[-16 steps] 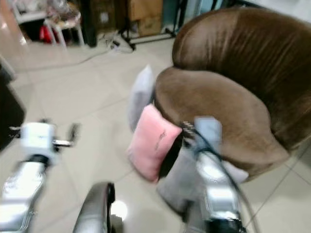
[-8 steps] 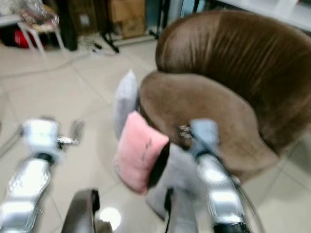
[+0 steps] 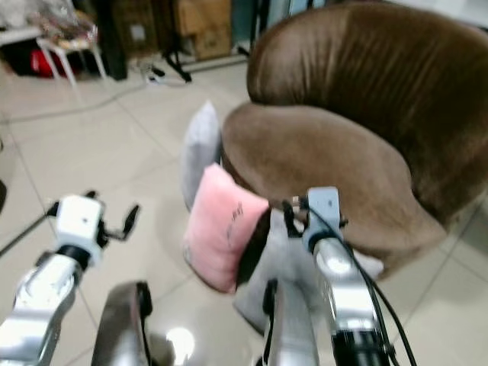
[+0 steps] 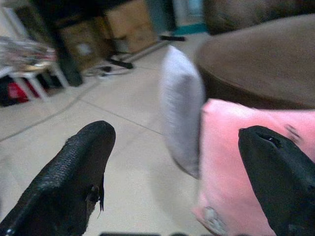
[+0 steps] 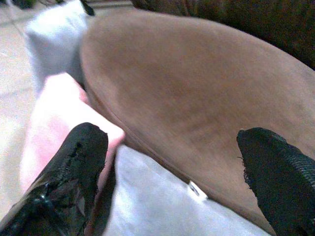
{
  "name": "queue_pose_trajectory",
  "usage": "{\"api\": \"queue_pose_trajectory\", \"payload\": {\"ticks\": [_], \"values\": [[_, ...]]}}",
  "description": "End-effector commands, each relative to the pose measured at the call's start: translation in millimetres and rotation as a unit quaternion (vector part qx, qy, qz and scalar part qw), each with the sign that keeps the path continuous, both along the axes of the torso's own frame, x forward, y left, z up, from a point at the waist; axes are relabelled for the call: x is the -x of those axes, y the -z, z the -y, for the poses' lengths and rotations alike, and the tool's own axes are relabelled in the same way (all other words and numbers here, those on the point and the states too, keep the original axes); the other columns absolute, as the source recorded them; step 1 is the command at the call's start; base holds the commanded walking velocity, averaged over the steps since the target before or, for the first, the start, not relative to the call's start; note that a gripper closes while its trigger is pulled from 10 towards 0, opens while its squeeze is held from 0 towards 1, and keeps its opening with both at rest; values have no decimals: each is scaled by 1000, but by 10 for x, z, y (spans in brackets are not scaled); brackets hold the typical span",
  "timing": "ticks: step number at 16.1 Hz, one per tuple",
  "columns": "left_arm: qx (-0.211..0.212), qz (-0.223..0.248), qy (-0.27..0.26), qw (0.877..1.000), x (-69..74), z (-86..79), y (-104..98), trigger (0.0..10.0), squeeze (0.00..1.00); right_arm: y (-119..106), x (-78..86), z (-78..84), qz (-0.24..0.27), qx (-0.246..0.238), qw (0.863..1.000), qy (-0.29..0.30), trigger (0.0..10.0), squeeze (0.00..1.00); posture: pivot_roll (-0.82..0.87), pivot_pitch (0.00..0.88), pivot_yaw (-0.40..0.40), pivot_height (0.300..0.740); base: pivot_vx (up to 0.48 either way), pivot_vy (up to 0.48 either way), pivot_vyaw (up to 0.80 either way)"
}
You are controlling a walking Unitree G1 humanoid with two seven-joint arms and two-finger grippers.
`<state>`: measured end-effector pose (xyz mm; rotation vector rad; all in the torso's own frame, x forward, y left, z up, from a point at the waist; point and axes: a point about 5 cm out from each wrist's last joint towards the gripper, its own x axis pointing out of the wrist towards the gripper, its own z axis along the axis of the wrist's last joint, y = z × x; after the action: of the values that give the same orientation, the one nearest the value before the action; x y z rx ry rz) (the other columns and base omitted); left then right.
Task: Move the pillow to the sofa from floor
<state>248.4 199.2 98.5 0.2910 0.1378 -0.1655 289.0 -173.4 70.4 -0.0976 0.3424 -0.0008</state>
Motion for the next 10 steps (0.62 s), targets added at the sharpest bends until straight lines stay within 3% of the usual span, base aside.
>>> {"api": "queue_pose_trajectory", "payload": {"ticks": [1,6,9,10], "values": [[2,-11,37,999,-7,48,12,10000,0,59,-71,77,-21,12,1000,17,10000,0,-67,0,-50,461,0,0,0],[5,-25,115,993,31,100,-47,10000,0,216,-312,173,-70,58,996,20,10000,0,-62,0,-45,416,0,0,0],[8,-31,167,985,103,187,-111,10000,0,232,-427,187,-98,106,989,-36,10000,0,-61,88,-47,412,0,0,0],[8,-30,187,982,142,213,-156,10000,0,197,-479,194,-99,162,980,-65,10000,122,-57,106,-57,412,0,0,0]]}}
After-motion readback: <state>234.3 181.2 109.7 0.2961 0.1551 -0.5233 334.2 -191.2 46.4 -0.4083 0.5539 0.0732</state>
